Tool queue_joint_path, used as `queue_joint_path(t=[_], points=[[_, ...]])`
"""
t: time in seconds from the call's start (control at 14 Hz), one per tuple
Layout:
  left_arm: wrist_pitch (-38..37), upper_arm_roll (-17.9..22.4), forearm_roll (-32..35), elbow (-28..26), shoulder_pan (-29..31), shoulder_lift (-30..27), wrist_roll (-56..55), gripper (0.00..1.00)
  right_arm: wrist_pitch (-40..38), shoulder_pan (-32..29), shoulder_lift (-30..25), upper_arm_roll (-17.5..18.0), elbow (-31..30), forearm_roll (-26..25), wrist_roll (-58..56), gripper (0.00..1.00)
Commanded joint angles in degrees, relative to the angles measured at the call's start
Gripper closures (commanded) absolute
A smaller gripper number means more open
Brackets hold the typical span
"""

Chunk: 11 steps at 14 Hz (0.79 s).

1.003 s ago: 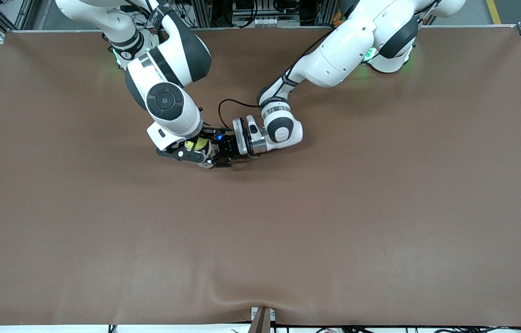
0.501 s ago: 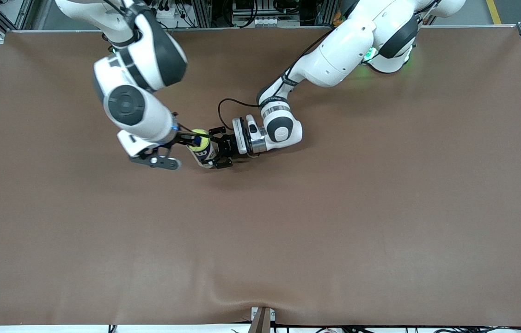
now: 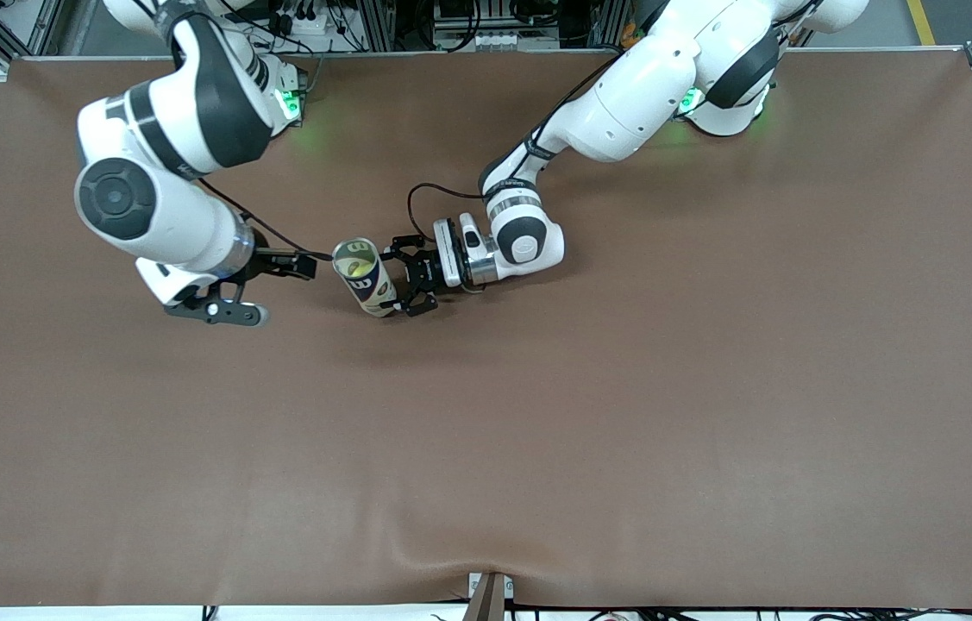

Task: Insert tennis ball vertically with right arm
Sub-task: 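Set the can upright with the left gripper while the right gripper withdraws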

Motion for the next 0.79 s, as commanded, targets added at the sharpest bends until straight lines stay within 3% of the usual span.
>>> queue_joint_path(t=[0.0, 0.14, 0.72], points=[[0.5, -2.1, -4.0, -5.1, 1.5, -3.1, 17.3, 0.00, -1.2, -4.9, -1.6, 0.5, -0.5, 0.4, -6.7, 0.00], [1.4, -2.1, -4.0, -10.0, 1.6, -6.8, 15.7, 0.00, -0.9, -7.6, -2.0, 0.5, -0.5, 0.4, -10.5, 0.00], [1.5, -2.1, -3.4, -19.5, 3.8, -13.3, 15.2, 0.00, -1.9, -11.7, -12.1, 0.5, -1.5, -0.5, -18.2, 0.00]])
